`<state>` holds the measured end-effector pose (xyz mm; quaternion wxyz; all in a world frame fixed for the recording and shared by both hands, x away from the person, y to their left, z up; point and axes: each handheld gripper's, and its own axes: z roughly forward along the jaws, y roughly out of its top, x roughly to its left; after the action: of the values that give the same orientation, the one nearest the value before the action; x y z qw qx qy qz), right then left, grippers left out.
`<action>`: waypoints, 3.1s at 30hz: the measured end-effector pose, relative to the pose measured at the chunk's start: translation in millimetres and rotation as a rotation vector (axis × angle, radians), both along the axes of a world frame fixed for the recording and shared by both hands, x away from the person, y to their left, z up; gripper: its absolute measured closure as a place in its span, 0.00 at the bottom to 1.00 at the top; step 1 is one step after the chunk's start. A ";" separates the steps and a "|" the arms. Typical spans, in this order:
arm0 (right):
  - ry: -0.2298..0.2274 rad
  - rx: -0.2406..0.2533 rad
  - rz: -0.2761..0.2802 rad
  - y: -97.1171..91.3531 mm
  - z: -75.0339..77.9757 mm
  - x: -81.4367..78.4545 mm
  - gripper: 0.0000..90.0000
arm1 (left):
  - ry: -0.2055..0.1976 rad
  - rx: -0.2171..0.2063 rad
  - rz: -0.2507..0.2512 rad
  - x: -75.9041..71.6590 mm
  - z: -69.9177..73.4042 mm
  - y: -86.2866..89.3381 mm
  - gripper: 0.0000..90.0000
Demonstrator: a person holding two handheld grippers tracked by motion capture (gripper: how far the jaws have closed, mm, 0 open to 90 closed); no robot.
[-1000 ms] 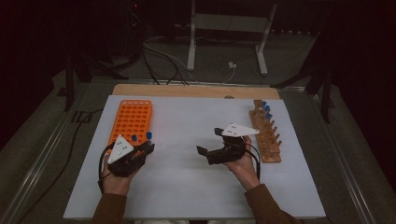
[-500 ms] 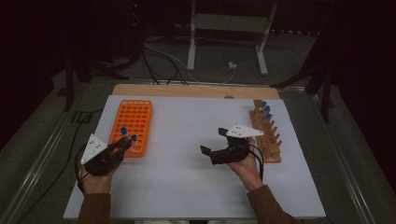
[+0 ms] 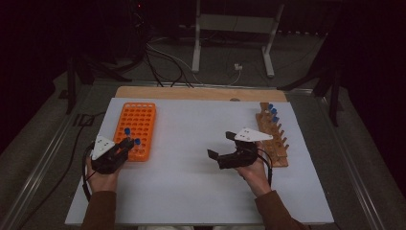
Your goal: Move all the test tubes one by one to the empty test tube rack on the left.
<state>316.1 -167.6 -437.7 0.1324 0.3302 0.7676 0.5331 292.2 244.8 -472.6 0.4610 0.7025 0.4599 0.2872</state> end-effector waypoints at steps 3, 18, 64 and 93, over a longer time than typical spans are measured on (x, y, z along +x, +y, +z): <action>-0.001 0.001 0.001 0.0 -0.4 -0.1 0.02 | 0.020 0.008 0.003 2.2 -5.7 -0.3 0.86; -0.007 -0.013 -0.001 2.2 -2.7 -1.8 0.02 | 0.078 0.081 -0.011 1.0 -22.8 -5.7 0.87; -0.042 -0.045 -0.200 -50.2 12.5 22.8 0.02 | 0.054 -0.101 0.057 -27.8 -5.0 9.3 0.01; 0.082 -0.184 -0.491 -160.2 -4.9 73.4 0.51 | 0.085 -0.081 0.070 -23.2 -9.9 10.1 0.01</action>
<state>389.5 -327.8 -442.6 0.2560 0.5143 0.7146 0.3992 268.9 254.9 -482.5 0.4586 0.6783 0.5146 0.2543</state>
